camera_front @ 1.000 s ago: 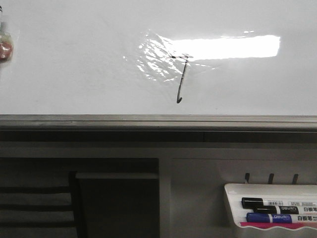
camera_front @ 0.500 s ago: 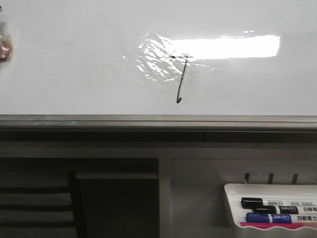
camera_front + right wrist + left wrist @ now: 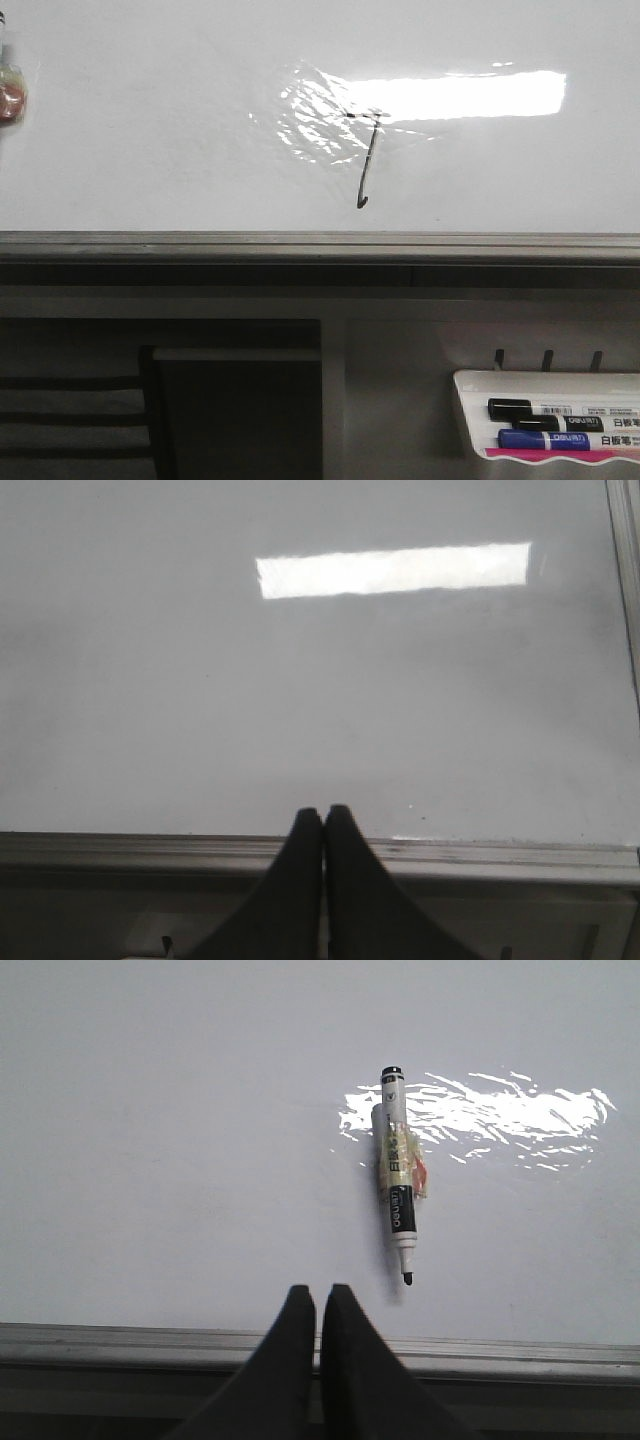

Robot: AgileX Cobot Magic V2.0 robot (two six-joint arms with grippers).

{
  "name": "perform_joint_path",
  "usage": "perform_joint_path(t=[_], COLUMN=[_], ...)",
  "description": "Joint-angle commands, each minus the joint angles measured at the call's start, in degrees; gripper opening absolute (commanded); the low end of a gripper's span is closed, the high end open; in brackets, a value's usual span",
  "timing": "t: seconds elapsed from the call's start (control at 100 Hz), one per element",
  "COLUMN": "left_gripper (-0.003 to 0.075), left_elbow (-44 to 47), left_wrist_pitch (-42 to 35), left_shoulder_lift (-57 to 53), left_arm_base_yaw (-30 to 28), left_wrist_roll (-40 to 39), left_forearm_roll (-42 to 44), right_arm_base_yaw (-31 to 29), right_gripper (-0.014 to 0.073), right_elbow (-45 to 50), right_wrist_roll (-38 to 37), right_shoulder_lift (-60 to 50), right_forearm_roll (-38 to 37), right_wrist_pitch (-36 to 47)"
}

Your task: Write number 7 on whiteboard

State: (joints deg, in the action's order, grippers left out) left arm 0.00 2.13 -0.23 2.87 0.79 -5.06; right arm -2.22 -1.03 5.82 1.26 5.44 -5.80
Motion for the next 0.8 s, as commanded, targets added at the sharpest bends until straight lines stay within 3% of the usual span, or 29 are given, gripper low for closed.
perform_joint_path(t=[0.0, 0.79], left_gripper=[-0.0020, -0.0020], left_elbow=[2.02, 2.02], left_wrist_pitch=[-4.52, -4.52], left_shoulder_lift=[-1.70, -1.70], left_arm_base_yaw=[-0.03, -0.03], left_wrist_roll=[0.02, 0.02], left_forearm_roll=[-0.57, -0.57], right_arm_base_yaw=[-0.38, -0.38], right_gripper=[-0.0066, -0.0066], right_elbow=[0.64, 3.23], right_wrist_roll=[0.19, 0.19], right_shoulder_lift=[-2.00, -2.94], right_forearm_roll=[-0.57, -0.47], right_wrist_pitch=[5.24, 5.09])
